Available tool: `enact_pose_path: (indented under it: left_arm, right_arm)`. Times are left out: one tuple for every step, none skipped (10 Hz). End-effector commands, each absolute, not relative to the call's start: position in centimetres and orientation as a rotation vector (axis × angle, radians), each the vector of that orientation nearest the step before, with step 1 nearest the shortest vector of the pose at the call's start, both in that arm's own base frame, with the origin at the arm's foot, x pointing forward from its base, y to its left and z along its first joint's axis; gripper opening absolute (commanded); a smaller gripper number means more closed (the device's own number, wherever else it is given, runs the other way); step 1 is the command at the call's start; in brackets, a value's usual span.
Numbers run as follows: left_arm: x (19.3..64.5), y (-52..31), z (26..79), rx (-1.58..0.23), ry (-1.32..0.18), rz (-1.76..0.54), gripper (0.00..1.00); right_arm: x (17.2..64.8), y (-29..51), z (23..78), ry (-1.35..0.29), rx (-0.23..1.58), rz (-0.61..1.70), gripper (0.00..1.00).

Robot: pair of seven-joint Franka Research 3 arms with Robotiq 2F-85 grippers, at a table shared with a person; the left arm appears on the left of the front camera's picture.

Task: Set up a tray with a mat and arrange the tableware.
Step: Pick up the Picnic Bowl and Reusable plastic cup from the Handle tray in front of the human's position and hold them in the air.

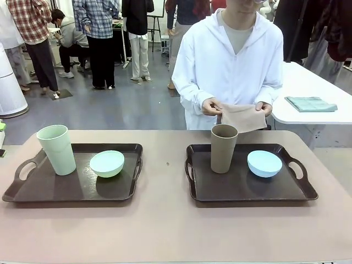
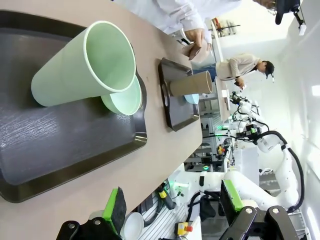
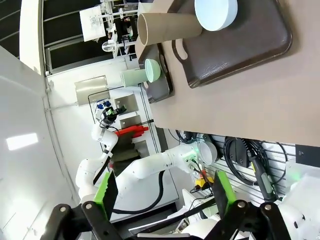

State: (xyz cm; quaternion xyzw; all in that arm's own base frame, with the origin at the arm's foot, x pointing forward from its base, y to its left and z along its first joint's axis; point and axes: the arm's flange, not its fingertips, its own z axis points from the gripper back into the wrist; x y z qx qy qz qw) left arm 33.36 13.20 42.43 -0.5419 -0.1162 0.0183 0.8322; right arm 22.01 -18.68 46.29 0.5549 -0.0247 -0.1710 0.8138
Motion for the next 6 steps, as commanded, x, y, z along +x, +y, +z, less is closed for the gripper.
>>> enact_pose_path:
  left_arm:
    - [33.27,13.17,42.45,-1.169,-0.266,0.031,1.00]
    - [33.27,13.17,42.45,-1.169,-0.266,0.031,1.00]
    - [33.27,13.17,42.45,-1.169,-0.266,0.031,1.00]
    - [33.27,13.17,42.45,-1.169,-0.266,0.031,1.00]
    - [33.27,13.17,42.45,-1.169,-0.266,0.031,1.00]
    - [33.27,13.17,42.45,-1.169,-0.266,0.031,1.00]
  right_arm:
    - [22.11,-18.71,46.51,-0.068,1.203,-0.348,1.00]
    - [22.11,-18.71,46.51,-0.068,1.203,-0.348,1.00]
    - [22.11,-18.71,46.51,-0.068,1.203,-0.348,1.00]
    - [22.11,-18.71,46.51,-0.068,1.203,-0.348,1.00]
    - [22.11,-18.71,46.51,-0.068,1.203,-0.348,1.00]
    - [22.11,-18.71,46.51,-0.068,1.203,-0.348,1.00]
